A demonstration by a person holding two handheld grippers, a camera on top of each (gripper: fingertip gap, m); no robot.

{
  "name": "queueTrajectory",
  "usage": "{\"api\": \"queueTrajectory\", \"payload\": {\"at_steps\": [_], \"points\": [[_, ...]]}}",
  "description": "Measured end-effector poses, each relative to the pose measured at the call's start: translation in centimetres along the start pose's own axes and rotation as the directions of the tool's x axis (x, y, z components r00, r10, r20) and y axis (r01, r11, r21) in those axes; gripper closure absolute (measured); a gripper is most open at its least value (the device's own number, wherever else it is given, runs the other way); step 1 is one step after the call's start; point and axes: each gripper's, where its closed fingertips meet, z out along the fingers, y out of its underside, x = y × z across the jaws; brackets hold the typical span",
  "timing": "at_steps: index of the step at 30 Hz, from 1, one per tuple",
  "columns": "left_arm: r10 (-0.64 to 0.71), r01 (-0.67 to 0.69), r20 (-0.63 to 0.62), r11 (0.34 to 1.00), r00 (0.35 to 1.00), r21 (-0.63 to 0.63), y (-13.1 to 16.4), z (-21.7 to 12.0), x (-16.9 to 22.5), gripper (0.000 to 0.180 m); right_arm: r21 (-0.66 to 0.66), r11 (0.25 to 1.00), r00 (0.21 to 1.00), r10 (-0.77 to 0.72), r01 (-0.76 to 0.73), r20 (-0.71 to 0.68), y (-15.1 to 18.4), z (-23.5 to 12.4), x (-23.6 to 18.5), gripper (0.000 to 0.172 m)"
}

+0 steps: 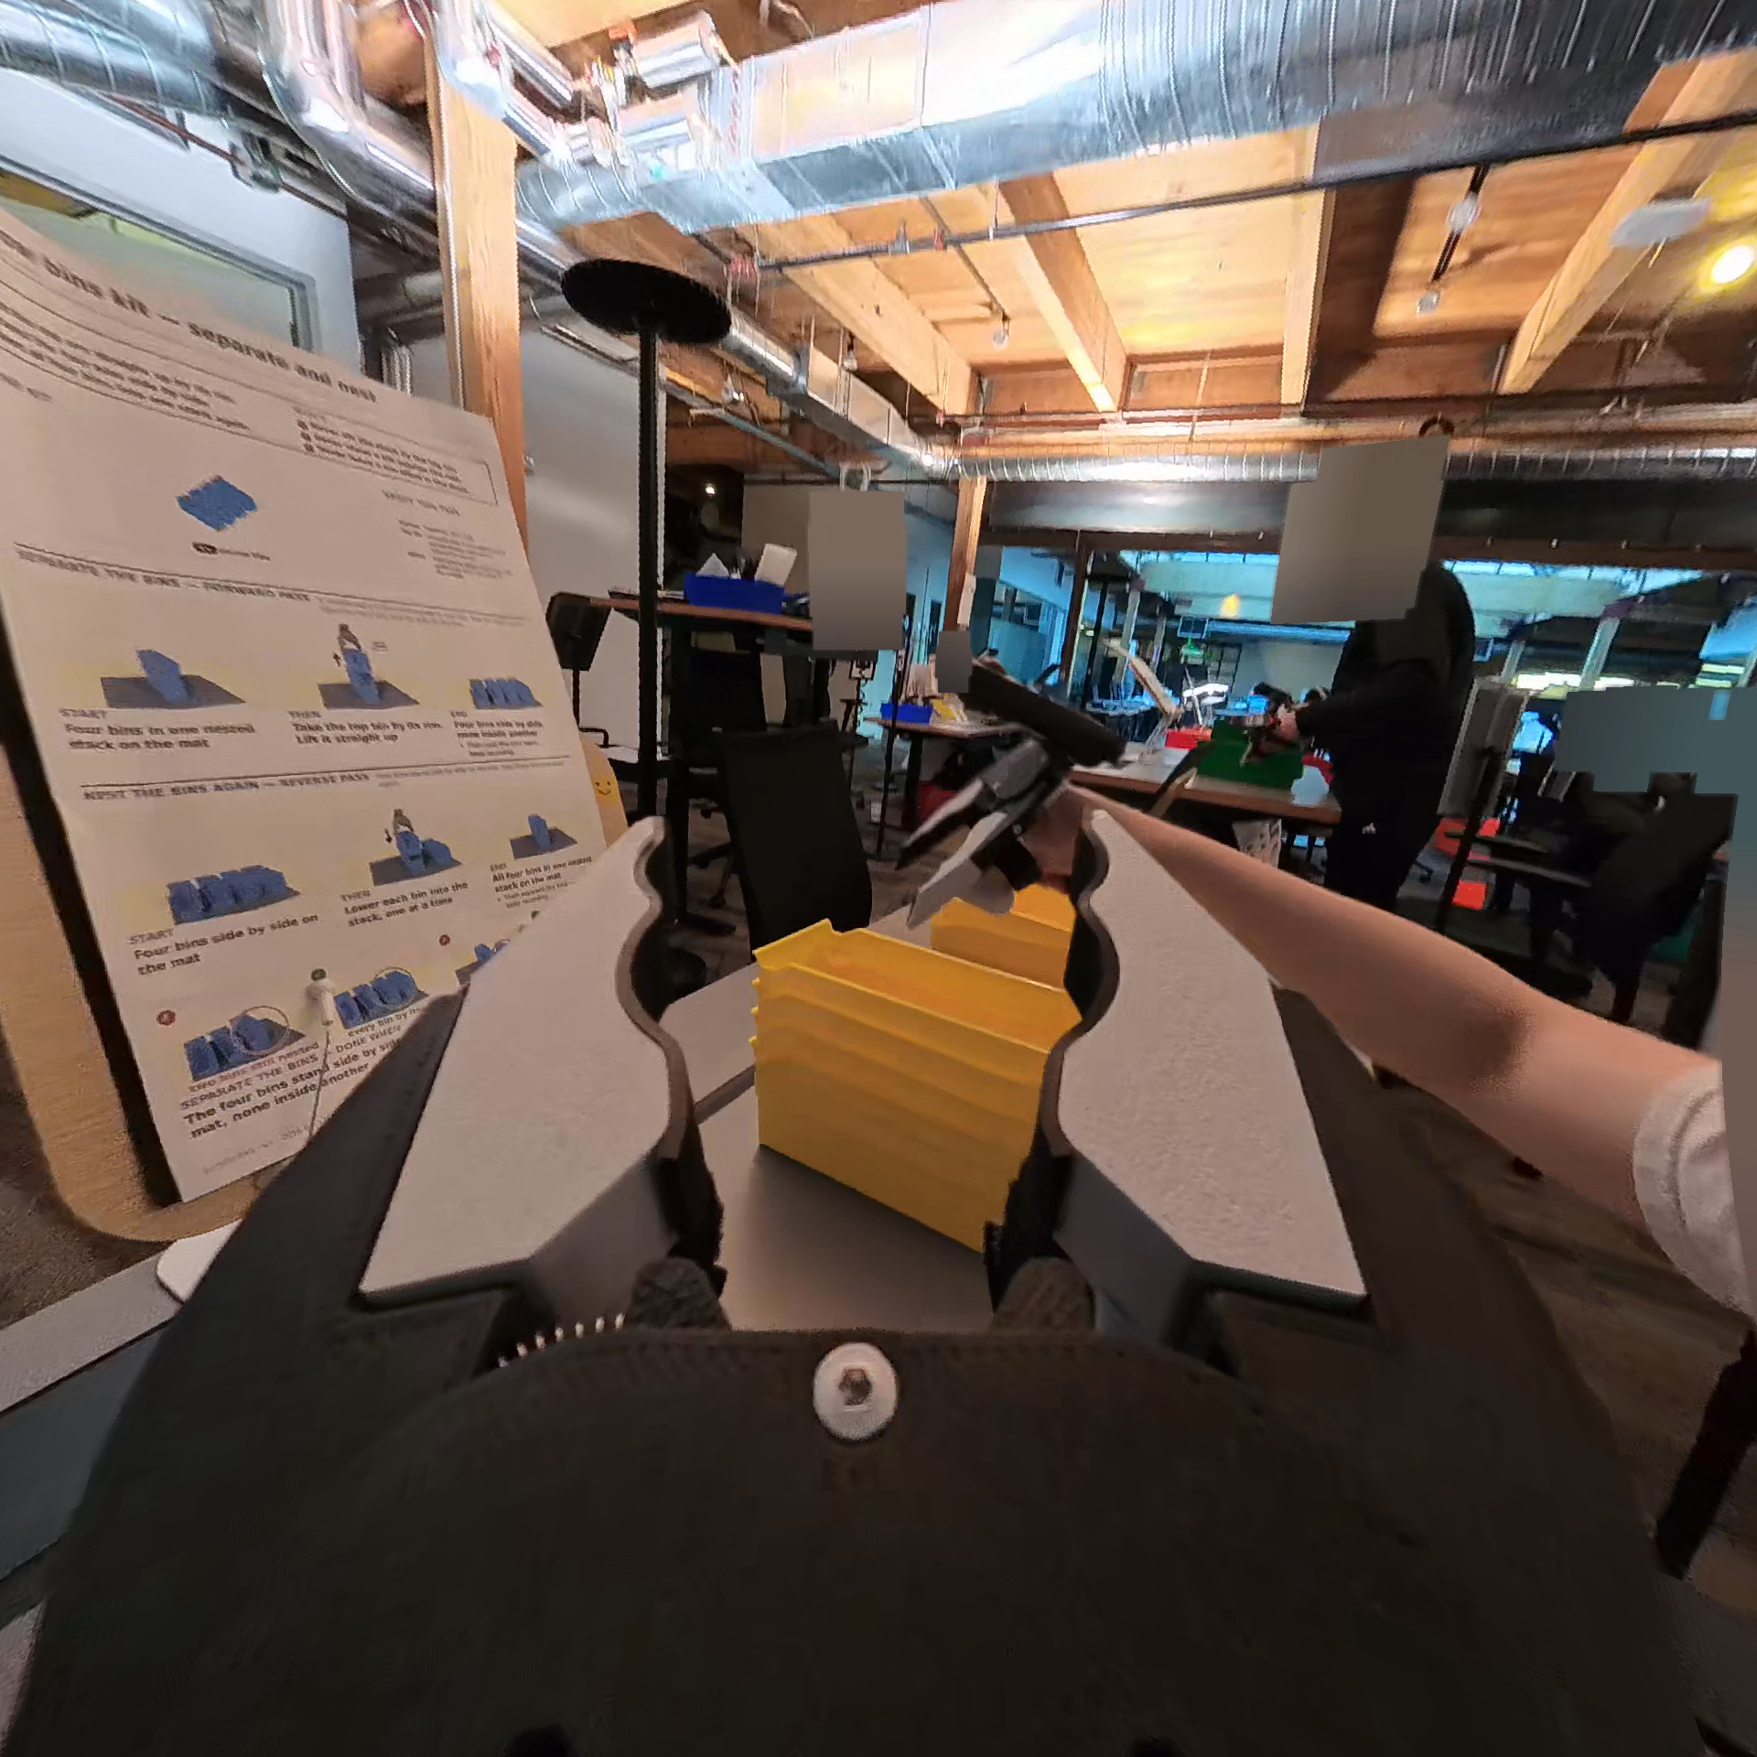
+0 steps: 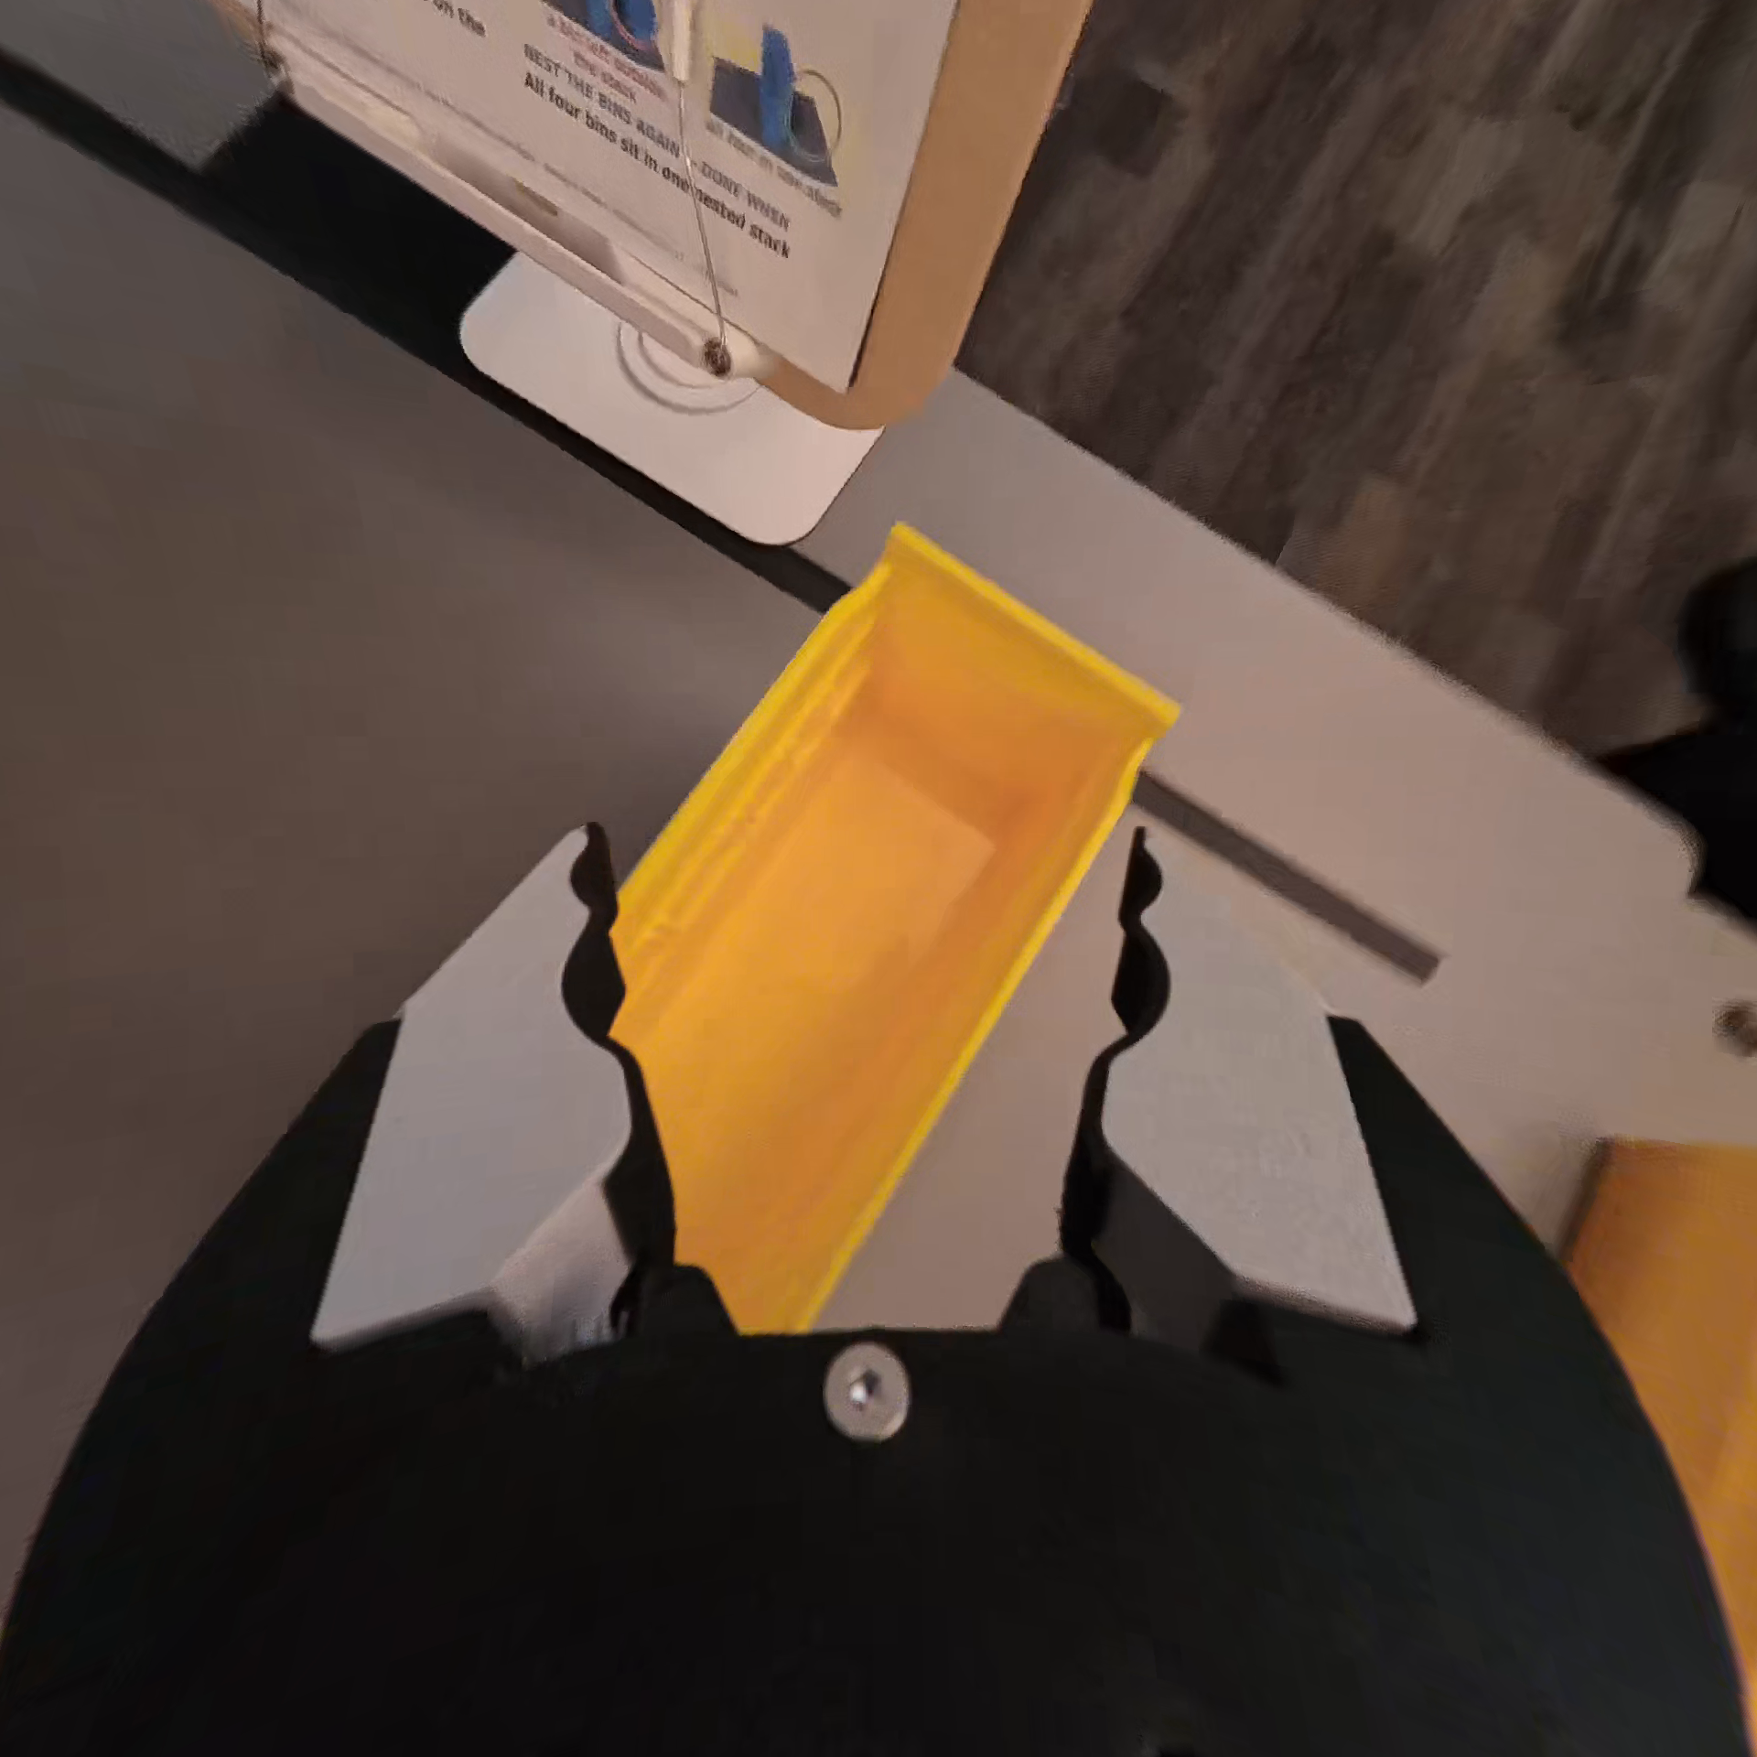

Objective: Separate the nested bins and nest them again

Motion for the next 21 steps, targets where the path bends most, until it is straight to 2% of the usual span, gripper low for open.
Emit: {"api": "queueTrajectory", "payload": {"at_steps": [2,4,6,8,11,14,15,21], "points": [[-0.023,0.023,-0.002,1.0,1.0,0.01,-0.7,-1.2,0.3,0.099,-0.052,0.992,0.994,0.11,-0.111,-0.029,2.1,-0.1,-0.8,0.061],[-0.043,0.043,0.0,0.999,0.999,-0.013,-0.9,-2.5,0.7,0.098,-0.138,0.969,0.978,0.198,-0.205,-0.066,4.2,0.3,-1.4,0.045],[-0.029,0.031,0.026,0.997,0.999,-0.067,-0.6,-4.1,0.4,0.098,-0.2,0.917,0.938,0.339,-0.345,-0.067,5.7,0.9,-2.7,0.035],[0.006,0.006,0.089,0.991,0.996,-0.135,-0.1,-5.9,-0.7,0.098,-0.246,0.875,0.908,0.414,-0.417,-0.063,6.3,1.6,-3.9,0.033],[0.038,-0.01,0.163,0.986,0.986,-0.167,-0.4,-8.8,-2.2,0.1,-0.318,0.849,0.906,0.381,-0.422,-0.185,7.7,2.6,-3.2,0.033],[0.034,-0.004,0.166,0.983,0.986,-0.183,-1.0,-10.9,-2.7,0.1,-0.395,0.786,0.88,0.424,-0.476,-0.216,8.8,3.4,-3.4,0.034],[0.029,0.001,0.16,0.984,0.987,-0.179,-1.3,-11.4,-2.8,0.1,-0.417,0.778,0.882,0.404,-0.47,-0.241,9.2,3.4,-3.1,0.041],[0.031,-0.019,0.091,0.991,0.995,-0.134,-2.5,-11.8,-1.6,0.102,-0.446,0.754,0.876,0.411,-0.482,-0.253,9.5,3.4,-3.0,0.044]]}}
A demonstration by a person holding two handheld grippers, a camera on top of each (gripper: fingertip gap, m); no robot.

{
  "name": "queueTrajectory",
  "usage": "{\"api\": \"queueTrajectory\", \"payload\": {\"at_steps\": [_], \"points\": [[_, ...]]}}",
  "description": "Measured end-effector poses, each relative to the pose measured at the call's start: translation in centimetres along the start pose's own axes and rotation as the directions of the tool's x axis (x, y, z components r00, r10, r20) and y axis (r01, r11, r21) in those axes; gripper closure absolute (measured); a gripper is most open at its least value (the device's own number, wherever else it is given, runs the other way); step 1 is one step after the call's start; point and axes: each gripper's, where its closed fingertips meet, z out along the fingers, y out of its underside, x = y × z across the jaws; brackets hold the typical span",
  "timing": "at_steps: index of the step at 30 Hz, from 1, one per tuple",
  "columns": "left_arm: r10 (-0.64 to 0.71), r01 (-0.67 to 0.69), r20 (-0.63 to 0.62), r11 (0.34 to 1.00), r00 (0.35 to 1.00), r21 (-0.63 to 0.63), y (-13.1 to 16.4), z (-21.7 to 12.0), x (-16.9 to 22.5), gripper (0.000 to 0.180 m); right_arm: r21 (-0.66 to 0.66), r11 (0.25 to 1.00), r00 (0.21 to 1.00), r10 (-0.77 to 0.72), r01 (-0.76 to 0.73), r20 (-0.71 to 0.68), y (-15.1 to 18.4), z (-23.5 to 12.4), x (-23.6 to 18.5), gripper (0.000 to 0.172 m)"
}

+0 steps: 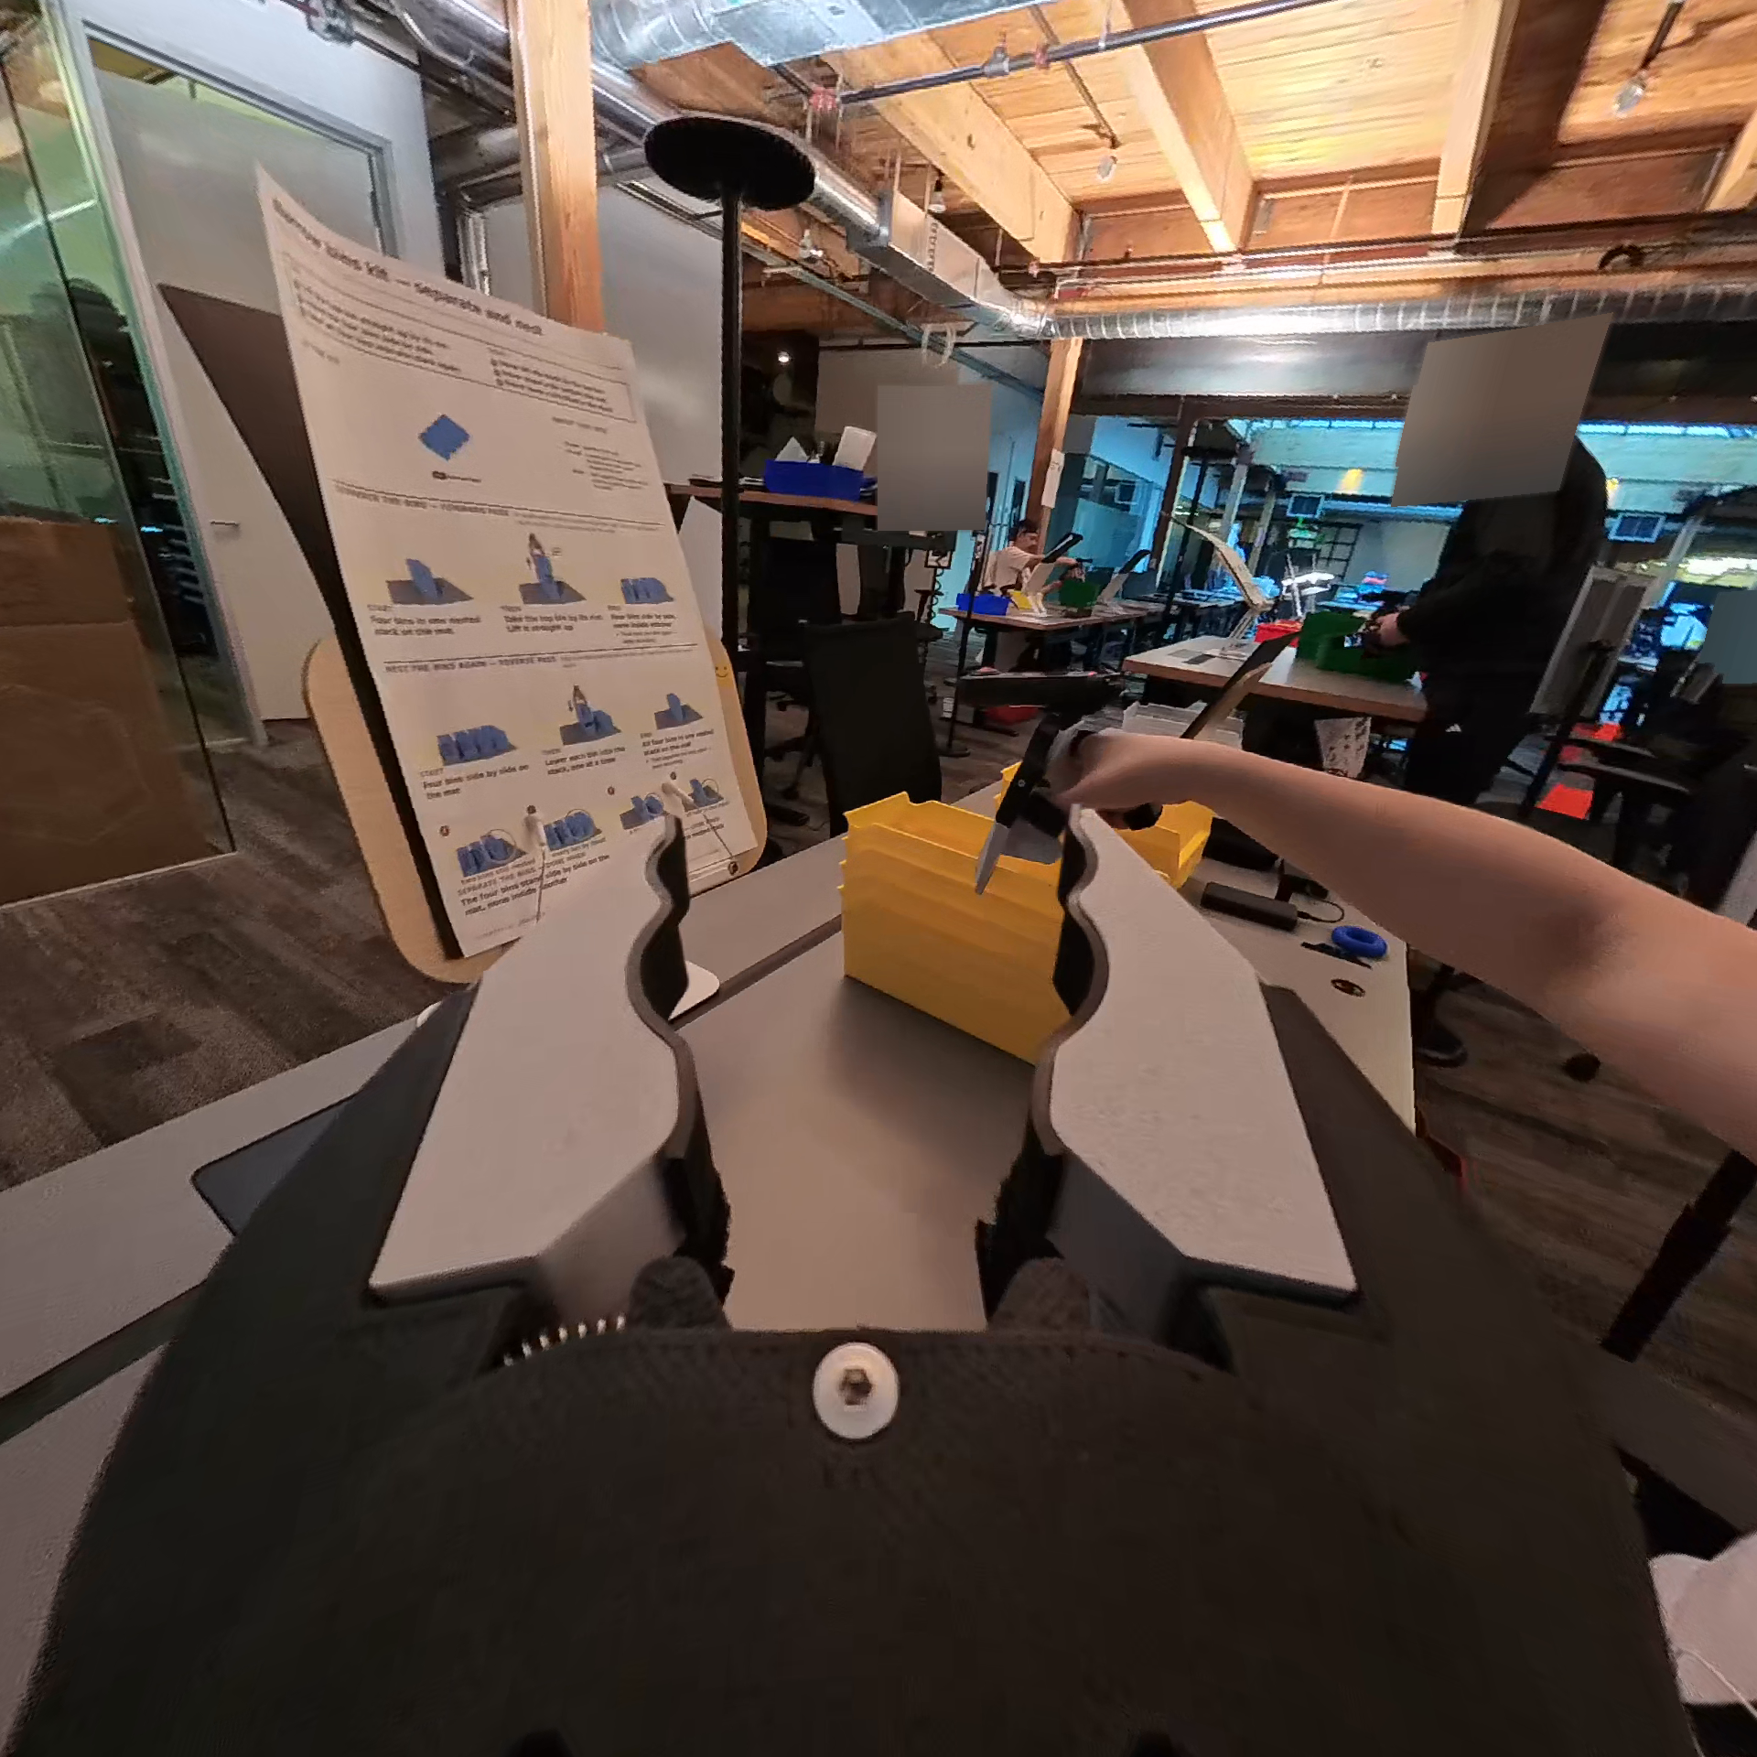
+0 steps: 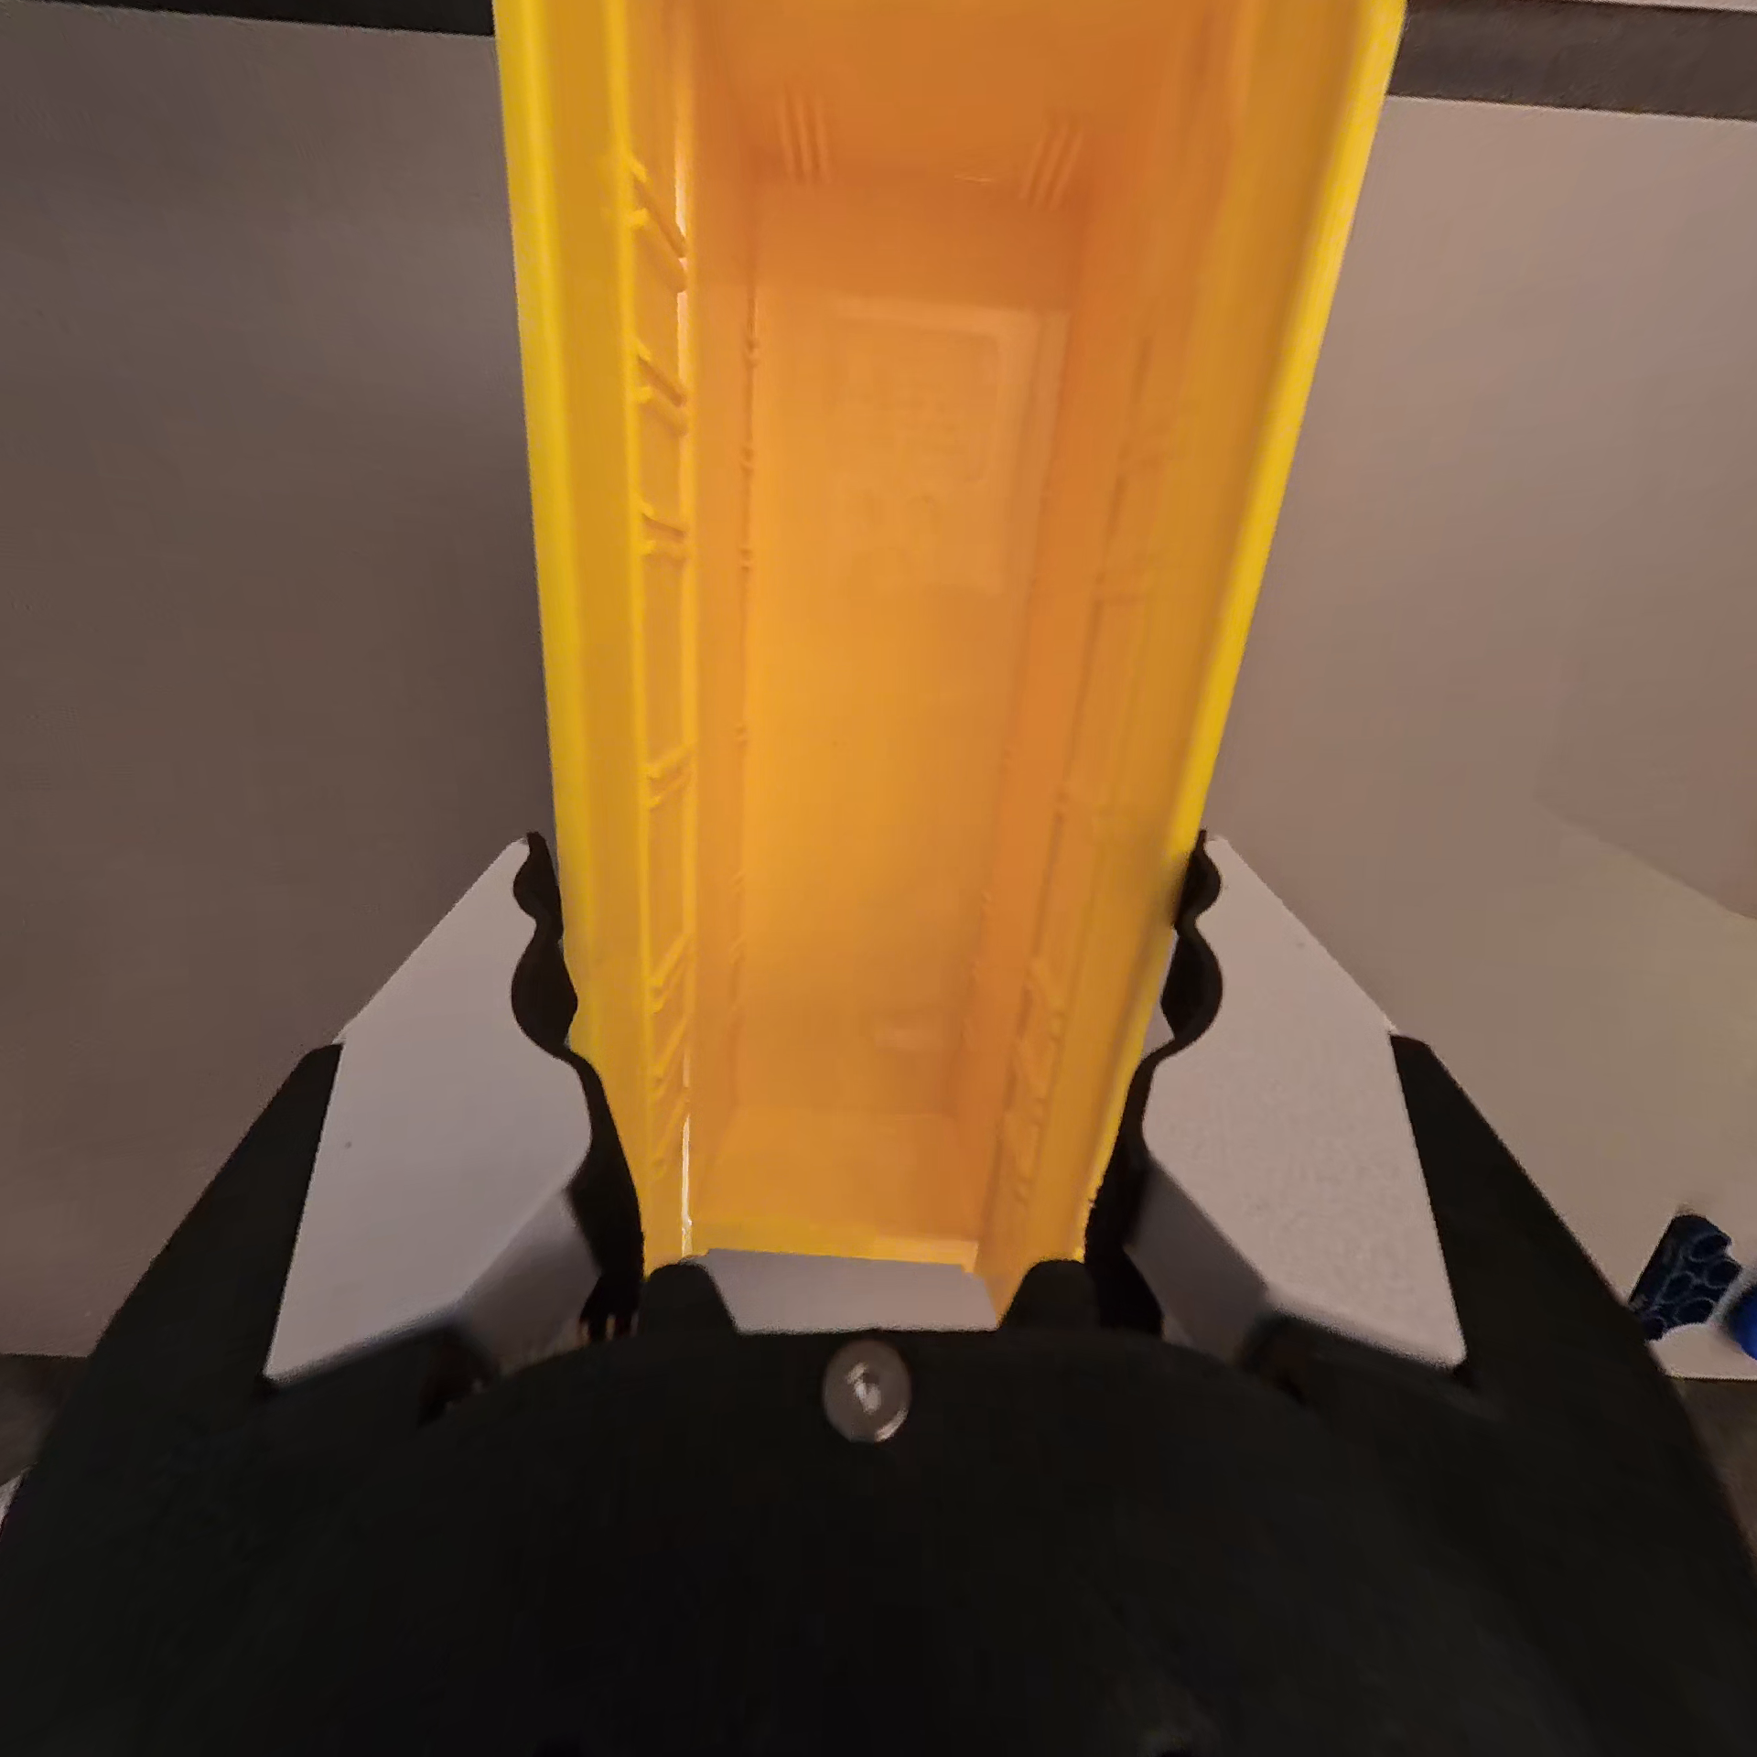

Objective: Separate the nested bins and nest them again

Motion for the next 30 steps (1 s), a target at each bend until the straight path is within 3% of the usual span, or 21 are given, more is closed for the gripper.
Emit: {"api": "queueTrajectory", "payload": {"at_steps": [7,13,19,23,27,30], "points": [[-0.038,0.036,-0.036,0.998,0.999,-0.049,1.3,1.3,0.2,0.102,-0.067,0.997,0.999,-0.035,0.033,-0.038,0.8,0.9,0.0,0.037],[0.007,-0.011,-0.034,0.995,0.999,-0.103,2.4,2.4,0.8,0.102,-0.067,0.997,0.999,-0.049,0.048,-0.021,0.9,0.8,-0.1,0.036],[-0.019,0.02,0.008,0.987,1.0,-0.162,4.4,4.3,-0.3,0.1,0.081,0.992,0.993,-0.097,0.092,0.064,0.2,-1.9,-0.3,0.037],[-0.036,0.038,0.016,0.976,0.999,-0.214,6.3,6.8,0.1,0.099,0.092,0.995,0.985,-0.065,0.051,0.16,0.0,-1.8,-1.3,0.033],[-0.067,0.063,-0.011,0.981,0.998,-0.185,6.3,8.1,1.3,0.099,0.03,0.997,0.998,-0.068,0.068,0.012,-0.1,0.1,-0.4,0.033],[-0.044,0.042,-0.003,0.969,0.999,-0.242,7.3,7.9,1.2,0.099,-0.004,0.999,0.997,-0.052,0.052,-0.049,-0.1,0.5,0.2,0.041]]}}
